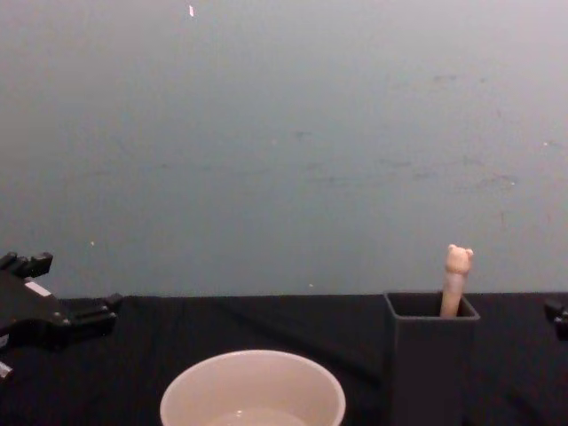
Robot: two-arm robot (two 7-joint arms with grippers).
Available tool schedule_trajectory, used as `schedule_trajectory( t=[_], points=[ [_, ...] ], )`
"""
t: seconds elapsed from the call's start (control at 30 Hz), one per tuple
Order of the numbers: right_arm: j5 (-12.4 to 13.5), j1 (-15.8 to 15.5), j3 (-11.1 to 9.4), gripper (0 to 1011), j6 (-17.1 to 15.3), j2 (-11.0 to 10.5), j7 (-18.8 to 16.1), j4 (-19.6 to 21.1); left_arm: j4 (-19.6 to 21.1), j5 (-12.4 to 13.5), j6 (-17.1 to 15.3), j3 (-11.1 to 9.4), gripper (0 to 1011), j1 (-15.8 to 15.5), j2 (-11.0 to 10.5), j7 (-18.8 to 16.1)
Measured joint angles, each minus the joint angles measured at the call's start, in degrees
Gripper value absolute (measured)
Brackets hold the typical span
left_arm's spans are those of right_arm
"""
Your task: Pick up the stirring spoon with one hand, stir inside the cup, then place it back in its original position.
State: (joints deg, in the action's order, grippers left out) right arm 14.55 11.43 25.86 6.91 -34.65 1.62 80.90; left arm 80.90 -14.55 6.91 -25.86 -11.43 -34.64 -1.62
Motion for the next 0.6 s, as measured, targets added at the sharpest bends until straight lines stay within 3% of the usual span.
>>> schedule_trajectory(
  t=[0.37, 0.6],
  points=[
    [0.0, 0.0, 0.0, 1002, 0.0, 0.0, 0.0, 0.0, 0.0, 0.0, 0.0, 0.0, 1001, 0.0, 0.0, 0.0],
    [1.3, 0.0, -1.6, 1002, -0.2, 0.2, -2.7, 0.5, 0.0, 0.0, 0.0, 0.0, 1001, 0.0, 0.0, 0.0]
  ],
)
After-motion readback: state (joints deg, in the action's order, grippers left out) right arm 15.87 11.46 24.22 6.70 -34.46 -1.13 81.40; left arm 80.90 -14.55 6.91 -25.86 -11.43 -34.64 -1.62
